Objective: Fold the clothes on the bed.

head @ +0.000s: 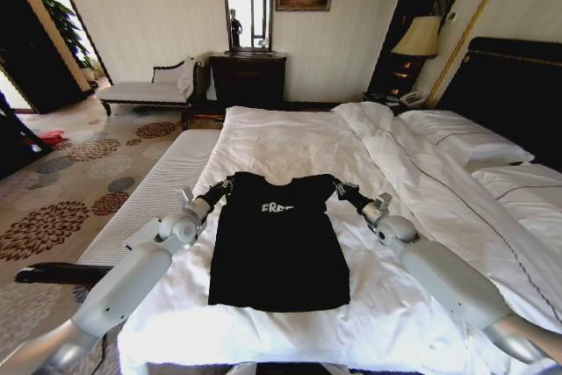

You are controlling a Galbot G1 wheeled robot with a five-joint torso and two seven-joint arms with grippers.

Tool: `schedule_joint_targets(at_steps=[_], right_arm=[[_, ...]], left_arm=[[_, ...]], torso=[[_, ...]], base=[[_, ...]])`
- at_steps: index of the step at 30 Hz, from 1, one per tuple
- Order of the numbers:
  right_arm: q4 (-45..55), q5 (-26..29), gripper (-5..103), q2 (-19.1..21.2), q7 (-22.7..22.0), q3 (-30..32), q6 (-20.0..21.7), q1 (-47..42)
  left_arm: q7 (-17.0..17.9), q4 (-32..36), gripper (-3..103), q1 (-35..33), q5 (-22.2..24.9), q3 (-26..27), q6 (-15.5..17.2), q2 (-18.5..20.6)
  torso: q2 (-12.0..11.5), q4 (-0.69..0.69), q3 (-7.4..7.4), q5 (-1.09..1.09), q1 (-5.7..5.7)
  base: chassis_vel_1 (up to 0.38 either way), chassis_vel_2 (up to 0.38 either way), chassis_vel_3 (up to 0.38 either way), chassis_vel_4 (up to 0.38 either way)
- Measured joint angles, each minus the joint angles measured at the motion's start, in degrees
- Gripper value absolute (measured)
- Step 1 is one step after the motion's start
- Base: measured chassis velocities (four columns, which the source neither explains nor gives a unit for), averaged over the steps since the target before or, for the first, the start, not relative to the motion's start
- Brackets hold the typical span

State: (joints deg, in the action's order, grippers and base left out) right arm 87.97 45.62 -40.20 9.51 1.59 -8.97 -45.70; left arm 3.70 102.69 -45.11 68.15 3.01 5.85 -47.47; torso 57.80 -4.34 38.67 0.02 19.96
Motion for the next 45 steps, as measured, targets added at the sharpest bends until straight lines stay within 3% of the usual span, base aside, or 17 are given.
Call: schedule_joint_targets(at_steps=[10,23,31,45], right_arm=[[5.51,-1.36,0,2.52,-0.56,1.53,-0.4,-4.76],[13.22,-6.51,0,3.31,-0.59,12.62,-1.13,-21.5],[16.21,-10.55,0,0.67,-0.52,18.25,-2.08,-32.29],[18.97,-12.64,0,-0.17,0.76,23.42,-3.45,-39.98]], left_arm=[[-0.04,7.13,1,-9.94,-1.97,5.36,-1.32,3.37],[-1.05,13.96,1,-21.98,-4.6,10.95,-2.52,6.6],[-1.55,15.63,1,-28.51,-5.73,15.48,-3.19,5.78],[-2.35,22.33,1,-41.16,-10.26,19.86,-3.8,4.37]], torso=[[0.0,0.05,0.0,-0.02,0.0],[0.0,0.03,0.0,-0.01,-0.01],[0.0,0.01,0.0,0.0,-0.01],[0.0,0.05,0.01,-0.01,0.0]], base=[[0.0,0.0,0.0,0.0],[0.0,0.0,0.0,0.0],[0.0,0.0,0.0,0.0],[0.0,0.0,0.0,0.0]])
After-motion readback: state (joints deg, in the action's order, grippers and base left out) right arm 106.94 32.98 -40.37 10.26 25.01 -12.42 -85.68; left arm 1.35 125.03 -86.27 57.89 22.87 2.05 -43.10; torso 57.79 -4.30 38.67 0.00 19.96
